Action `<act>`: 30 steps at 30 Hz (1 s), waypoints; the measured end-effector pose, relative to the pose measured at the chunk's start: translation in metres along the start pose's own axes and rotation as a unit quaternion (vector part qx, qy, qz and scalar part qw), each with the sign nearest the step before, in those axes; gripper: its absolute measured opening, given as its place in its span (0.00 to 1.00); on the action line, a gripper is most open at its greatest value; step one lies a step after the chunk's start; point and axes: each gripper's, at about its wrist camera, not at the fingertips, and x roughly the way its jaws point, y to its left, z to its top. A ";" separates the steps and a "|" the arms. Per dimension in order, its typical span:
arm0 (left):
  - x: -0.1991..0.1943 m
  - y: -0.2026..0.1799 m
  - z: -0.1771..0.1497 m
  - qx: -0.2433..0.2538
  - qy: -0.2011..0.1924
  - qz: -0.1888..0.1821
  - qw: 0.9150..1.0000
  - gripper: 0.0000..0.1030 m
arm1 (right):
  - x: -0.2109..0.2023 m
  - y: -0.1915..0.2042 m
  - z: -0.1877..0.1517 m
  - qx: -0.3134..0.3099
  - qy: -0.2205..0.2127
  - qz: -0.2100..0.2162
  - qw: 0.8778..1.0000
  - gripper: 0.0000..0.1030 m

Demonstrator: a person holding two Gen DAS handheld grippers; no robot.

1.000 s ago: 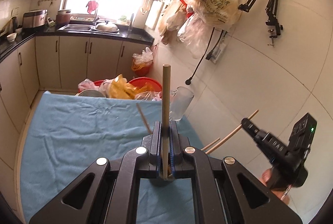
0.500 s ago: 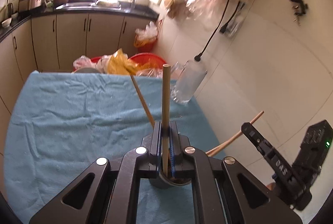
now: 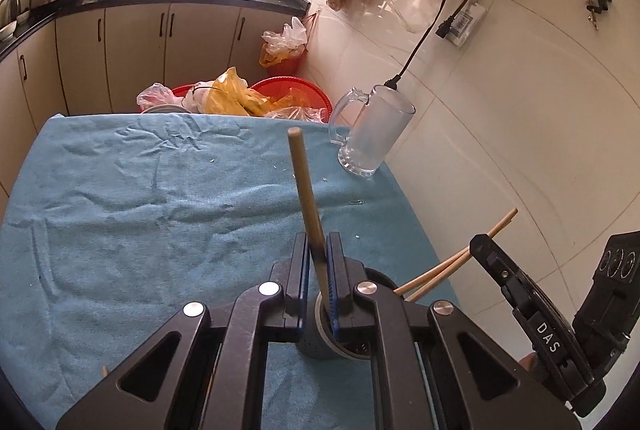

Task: Organize utensils
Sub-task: 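Insert both chopsticks into the black holder and open both tools, then withdraw both open tools back over the remaining chopsticks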

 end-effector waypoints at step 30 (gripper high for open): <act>-0.073 0.020 -0.062 -0.005 -0.030 0.031 0.999 0.61 | -0.066 -0.017 -0.041 0.028 0.008 -0.039 0.999 0.69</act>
